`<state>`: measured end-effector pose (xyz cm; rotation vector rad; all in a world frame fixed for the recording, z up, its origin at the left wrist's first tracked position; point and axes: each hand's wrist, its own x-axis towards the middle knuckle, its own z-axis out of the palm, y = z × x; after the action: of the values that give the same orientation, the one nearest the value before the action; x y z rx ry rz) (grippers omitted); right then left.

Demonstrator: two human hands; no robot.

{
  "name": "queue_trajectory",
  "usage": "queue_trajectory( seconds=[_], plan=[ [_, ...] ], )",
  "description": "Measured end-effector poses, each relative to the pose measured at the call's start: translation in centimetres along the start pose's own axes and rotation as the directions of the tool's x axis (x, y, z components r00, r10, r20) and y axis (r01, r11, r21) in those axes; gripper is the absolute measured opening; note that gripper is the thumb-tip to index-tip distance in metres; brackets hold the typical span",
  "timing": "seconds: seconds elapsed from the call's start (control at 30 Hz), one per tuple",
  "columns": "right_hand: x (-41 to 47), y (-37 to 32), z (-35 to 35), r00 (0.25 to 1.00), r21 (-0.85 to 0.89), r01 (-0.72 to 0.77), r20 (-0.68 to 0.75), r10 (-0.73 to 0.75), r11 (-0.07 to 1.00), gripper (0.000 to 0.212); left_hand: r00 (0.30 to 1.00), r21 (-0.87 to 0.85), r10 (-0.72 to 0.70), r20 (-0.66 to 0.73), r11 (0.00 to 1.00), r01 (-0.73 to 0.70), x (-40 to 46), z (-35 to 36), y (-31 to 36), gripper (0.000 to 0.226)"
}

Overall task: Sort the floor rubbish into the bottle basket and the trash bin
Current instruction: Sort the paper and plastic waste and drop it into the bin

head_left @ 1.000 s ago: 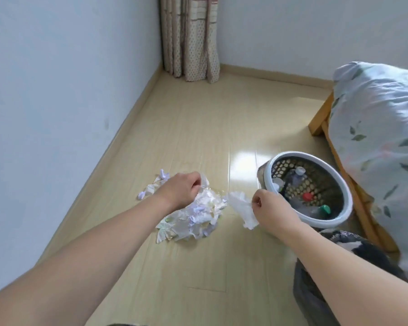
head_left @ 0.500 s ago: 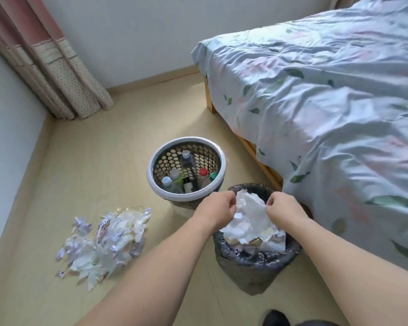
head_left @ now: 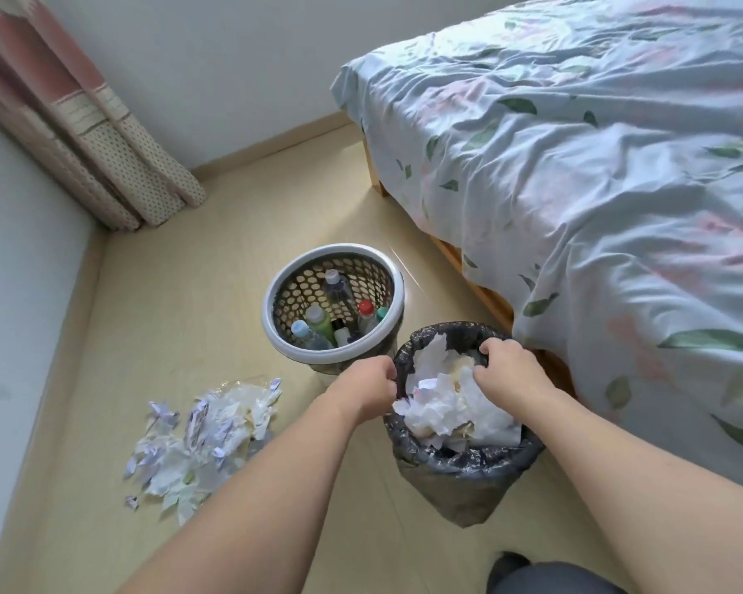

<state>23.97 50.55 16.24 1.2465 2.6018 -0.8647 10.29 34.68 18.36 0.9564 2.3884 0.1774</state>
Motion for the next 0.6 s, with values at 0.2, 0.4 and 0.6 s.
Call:
queue_trajectory(
  seconds=[0.2, 0.4, 0.6],
  plan=[
    [-4.0, -12.3, 0.3, 0.970, 0.003, 0.241, 0.032, -0.241, 0.970, 0.029, 0.990, -0.077, -0.079, -0.116, 0.995, 0.070, -5.4, -5.5, -7.8, 0.022],
    [-8.7, -25.7, 6.4, 0.885, -0.055, 0.445, 0.181, -0.429, 0.894, 0.034, 0.954, -0.176, -0.238, -0.184, 0.962, 0.207, -12.1, -9.5, -22.3, 0.029],
    [-11.2, -36.5, 16.5, 0.775, -0.098, 0.591, 0.347, -0.529, 0.801, 0.038, 0.879, -0.320, -0.442, -0.177, 0.871, 0.373, -17.8, -7.9, -38.9, 0.017]
  ],
)
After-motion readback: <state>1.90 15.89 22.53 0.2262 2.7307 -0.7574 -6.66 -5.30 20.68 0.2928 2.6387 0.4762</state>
